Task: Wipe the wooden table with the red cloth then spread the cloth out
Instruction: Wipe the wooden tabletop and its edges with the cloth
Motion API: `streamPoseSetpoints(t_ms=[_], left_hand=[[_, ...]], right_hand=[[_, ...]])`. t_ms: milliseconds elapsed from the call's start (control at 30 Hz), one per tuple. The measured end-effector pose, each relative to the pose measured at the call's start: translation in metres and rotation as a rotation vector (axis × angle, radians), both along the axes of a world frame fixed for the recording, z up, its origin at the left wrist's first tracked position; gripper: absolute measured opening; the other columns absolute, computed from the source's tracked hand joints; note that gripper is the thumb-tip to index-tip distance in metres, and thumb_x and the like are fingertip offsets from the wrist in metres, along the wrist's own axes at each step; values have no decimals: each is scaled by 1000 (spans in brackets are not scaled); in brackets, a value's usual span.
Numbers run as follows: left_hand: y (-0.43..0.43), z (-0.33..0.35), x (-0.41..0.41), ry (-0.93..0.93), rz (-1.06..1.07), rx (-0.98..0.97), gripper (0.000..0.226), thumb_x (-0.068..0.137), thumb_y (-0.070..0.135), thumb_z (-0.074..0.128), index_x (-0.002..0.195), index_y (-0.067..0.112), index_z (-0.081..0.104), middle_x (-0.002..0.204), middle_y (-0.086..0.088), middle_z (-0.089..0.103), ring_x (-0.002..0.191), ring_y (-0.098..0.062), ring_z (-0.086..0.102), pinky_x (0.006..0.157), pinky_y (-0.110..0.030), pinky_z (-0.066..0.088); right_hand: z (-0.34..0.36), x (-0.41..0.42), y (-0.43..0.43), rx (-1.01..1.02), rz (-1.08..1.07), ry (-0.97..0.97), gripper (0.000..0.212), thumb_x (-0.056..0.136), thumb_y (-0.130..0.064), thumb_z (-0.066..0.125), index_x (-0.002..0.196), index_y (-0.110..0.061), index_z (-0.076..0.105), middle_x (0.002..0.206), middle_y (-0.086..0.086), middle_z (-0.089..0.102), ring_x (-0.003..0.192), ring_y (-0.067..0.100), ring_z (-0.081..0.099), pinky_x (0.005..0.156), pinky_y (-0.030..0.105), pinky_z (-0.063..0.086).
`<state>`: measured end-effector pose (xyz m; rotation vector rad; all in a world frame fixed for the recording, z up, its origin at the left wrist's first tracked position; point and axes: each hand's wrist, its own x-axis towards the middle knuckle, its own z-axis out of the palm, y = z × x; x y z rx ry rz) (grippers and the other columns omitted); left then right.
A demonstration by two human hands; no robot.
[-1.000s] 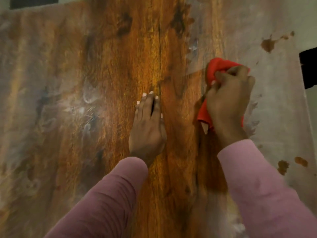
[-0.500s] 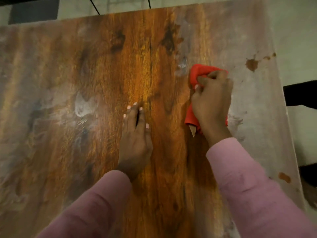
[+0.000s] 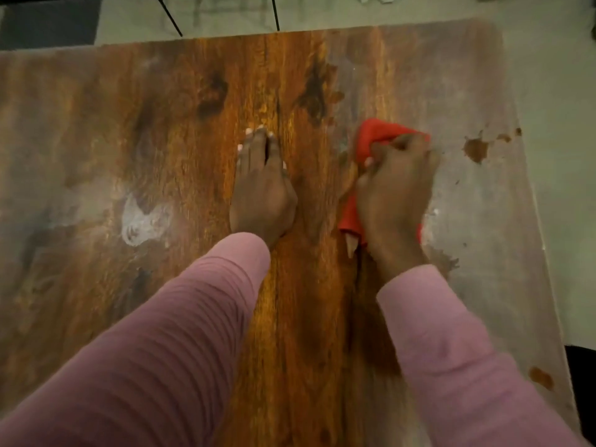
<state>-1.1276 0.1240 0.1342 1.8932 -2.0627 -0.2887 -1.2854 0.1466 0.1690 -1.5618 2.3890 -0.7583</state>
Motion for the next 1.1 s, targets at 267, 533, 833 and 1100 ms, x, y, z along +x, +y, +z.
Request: streamPoseSetpoints(t_ms=[267, 533, 833, 1100], left_hand=[[-1, 1, -3, 0, 10, -6, 50, 99, 14, 29, 147, -1, 27, 157, -17, 19, 147, -30, 7, 120, -37, 2], [-1, 4, -2, -15, -9, -3, 50, 101, 17, 29, 148, 0, 23, 158, -14, 18, 147, -27, 6, 120, -35, 1], [-1, 4, -4, -13, -27, 5, 51, 100, 16, 31, 148, 1, 24, 157, -15, 18, 147, -27, 6, 119, -35, 0], [-1, 0, -4, -14, -18, -17, 51, 98, 16, 29, 147, -1, 27, 156, -17, 22, 146, -29, 10, 119, -38, 3]], right_hand=[[-3, 36, -40, -4, 169, -6, 21, 81, -17, 56, 96, -18, 72, 113, 2, 54, 108, 27, 44, 90, 36, 43], [-5, -28, -71, -26, -140, 1, 18, 82, -13, 56, 95, -13, 70, 119, 8, 52, 116, 31, 43, 89, 39, 45], [-7, 8, -74, -3, 342, 39, 25, 85, -17, 56, 104, -18, 72, 116, 4, 54, 109, 29, 47, 89, 39, 45], [1, 2, -101, 13, -121, -3, 22, 80, -16, 57, 97, -16, 72, 124, 6, 51, 118, 31, 42, 94, 39, 43]])
